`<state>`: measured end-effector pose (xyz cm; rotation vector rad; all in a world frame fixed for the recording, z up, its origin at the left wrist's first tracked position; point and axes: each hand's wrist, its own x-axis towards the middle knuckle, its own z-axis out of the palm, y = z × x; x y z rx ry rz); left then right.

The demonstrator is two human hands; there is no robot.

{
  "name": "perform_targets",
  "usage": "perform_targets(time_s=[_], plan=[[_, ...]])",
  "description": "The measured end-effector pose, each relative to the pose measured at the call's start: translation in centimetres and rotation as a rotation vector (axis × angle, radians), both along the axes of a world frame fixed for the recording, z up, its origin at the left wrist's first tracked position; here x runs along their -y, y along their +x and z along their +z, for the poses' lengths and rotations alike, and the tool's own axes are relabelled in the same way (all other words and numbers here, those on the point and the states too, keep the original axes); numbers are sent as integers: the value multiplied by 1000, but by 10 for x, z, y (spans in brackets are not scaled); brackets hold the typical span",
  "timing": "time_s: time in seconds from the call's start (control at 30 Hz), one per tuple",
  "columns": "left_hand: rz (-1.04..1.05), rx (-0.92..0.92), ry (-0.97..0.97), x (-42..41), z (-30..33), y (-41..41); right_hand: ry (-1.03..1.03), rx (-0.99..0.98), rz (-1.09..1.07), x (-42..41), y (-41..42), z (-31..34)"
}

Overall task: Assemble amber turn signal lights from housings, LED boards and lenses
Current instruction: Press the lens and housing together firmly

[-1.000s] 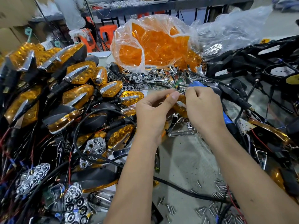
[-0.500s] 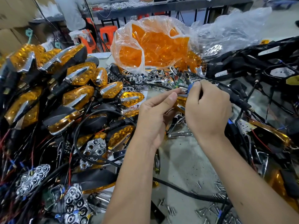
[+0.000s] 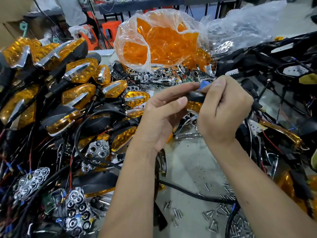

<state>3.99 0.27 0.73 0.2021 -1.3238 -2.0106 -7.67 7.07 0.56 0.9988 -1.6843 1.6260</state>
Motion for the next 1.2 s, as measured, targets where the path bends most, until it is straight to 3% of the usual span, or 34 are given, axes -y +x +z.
perform_targets(time_s=[0.37,0.73,1.0,1.2], plan=[[27,-2,-199,5,6,11,-129,-56,149,1,-1,1],[289,165,-345,-7,5,-8,-17,255,45,9,4,3],[278,169,-330,-11,3,-10,67,284,102,6,-7,8],[109,194,-123,-8,0,-7,133,326,169,4,-13,17]])
